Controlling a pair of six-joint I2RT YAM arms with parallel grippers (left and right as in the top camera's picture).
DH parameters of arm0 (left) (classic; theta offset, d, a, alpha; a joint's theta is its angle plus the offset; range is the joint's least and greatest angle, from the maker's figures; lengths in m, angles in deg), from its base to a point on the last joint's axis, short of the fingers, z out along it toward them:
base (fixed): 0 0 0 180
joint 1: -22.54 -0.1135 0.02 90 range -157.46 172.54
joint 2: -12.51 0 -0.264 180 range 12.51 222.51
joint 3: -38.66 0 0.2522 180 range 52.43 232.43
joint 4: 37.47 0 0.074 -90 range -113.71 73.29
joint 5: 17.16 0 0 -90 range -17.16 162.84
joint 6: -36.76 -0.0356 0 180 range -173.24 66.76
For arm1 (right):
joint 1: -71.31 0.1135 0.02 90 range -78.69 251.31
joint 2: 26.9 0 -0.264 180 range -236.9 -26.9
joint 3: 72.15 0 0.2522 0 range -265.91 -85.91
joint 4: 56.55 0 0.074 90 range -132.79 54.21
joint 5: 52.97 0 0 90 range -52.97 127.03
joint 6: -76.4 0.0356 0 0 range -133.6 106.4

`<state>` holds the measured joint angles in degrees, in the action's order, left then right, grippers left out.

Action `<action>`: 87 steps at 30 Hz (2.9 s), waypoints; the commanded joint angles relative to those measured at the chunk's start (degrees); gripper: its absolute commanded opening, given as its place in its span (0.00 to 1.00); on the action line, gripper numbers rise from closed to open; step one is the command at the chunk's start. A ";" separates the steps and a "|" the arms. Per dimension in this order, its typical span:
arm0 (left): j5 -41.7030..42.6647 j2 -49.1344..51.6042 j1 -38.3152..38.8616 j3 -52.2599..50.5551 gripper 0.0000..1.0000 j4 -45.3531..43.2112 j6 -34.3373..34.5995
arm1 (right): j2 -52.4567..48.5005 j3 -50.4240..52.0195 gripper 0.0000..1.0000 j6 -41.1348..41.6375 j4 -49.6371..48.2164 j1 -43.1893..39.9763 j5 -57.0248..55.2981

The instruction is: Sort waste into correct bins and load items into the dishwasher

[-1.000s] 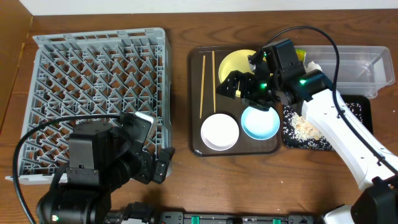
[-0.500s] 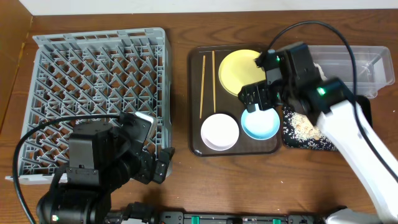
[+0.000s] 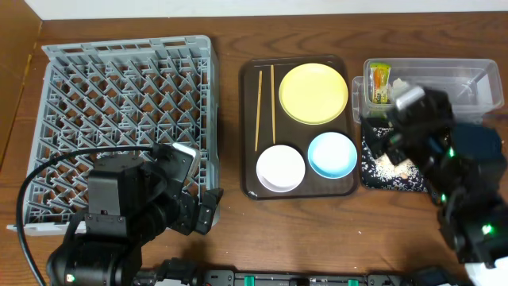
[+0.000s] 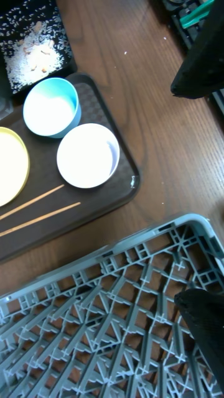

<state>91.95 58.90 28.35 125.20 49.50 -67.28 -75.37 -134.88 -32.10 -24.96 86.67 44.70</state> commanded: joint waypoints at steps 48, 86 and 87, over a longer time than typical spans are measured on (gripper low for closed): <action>-0.37 -0.04 0.28 0.59 0.98 0.09 -1.16 | 48.15 48.65 0.99 11.19 -13.75 -5.86 -5.70; -21.44 54.18 13.29 9.66 0.99 -31.23 22.71 | 48.13 48.65 0.99 11.19 -13.75 -5.86 -5.70; -21.49 55.67 13.20 9.64 0.95 -33.05 22.73 | 48.13 48.65 0.99 11.19 -13.75 -5.86 -5.70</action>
<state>75.58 111.07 41.81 133.22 19.23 -45.27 -27.61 -86.32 -21.55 -38.95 81.18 39.56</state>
